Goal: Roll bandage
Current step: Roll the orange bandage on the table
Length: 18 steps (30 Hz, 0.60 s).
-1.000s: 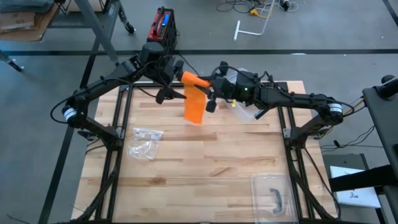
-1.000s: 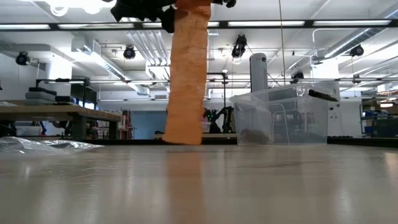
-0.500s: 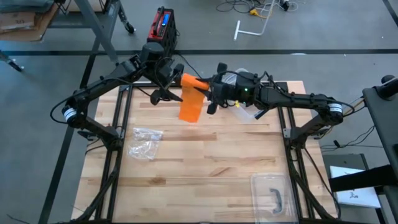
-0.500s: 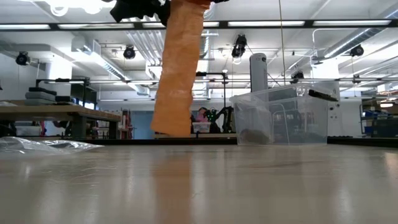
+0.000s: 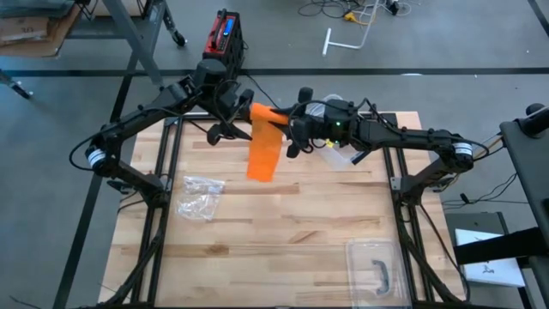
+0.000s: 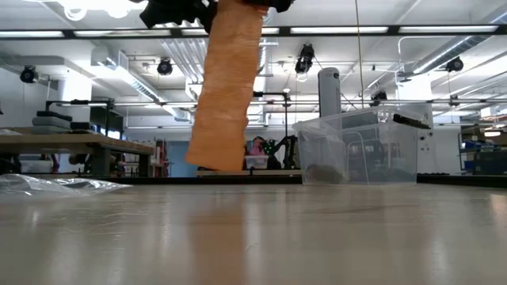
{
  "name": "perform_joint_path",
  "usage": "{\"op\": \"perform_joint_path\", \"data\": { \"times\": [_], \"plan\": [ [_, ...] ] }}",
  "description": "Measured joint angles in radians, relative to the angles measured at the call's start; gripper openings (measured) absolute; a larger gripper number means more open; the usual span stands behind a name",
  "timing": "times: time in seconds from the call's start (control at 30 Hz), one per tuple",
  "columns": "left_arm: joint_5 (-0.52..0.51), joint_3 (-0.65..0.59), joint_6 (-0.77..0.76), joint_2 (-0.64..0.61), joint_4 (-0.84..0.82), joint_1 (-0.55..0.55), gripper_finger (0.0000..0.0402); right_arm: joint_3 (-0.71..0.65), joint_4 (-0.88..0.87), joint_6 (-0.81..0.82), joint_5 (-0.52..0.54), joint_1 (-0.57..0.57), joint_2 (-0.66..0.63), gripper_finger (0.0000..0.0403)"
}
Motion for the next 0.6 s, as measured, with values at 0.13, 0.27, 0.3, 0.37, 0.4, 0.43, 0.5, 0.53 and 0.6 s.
{"op": "perform_joint_path", "data": {
  "times": [0.13,0.27,0.3,0.37,0.4,0.43,0.5,0.53,0.6],
  "plan": [
    [-0.169,0.0,-0.024,-0.015,-0.012,0.009,0.0194,0.0,-0.008,-0.028,0.009,0.0,0.001,0.0121],
    [-0.437,0.001,-0.005,-0.032,-0.054,0.013,0.0212,-0.002,-0.011,-0.071,-0.001,0.004,0.002,0.0121],
    [-0.476,0.001,0.01,-0.035,-0.069,0.013,0.0218,-0.002,-0.008,-0.083,-0.002,0.005,0.002,0.0121],
    [-0.504,0.001,0.04,-0.044,-0.089,0.013,0.0231,-0.002,-0.005,-0.098,-0.001,0.006,0.002,0.0121],
    [-0.504,0.001,0.047,-0.051,-0.088,0.014,0.0237,-0.002,-0.004,-0.108,-0.001,0.007,0.002,0.0121],
    [-0.504,0.001,0.049,-0.06,-0.086,0.014,0.0244,-0.002,-0.004,-0.116,0.0,0.008,0.002,0.0121],
    [-0.489,0.001,0.056,-0.078,-0.084,0.014,0.0257,-0.002,-0.002,-0.14,0.001,0.01,0.002,0.0121],
    [-0.464,0.002,0.06,-0.085,-0.084,0.014,0.0263,-0.002,0.0,-0.147,0.001,0.011,0.002,0.0121],
    [-0.415,0.002,0.065,-0.098,-0.085,0.014,0.0275,-0.002,0.002,-0.158,-0.001,0.011,0.002,0.0121]
  ]
}}
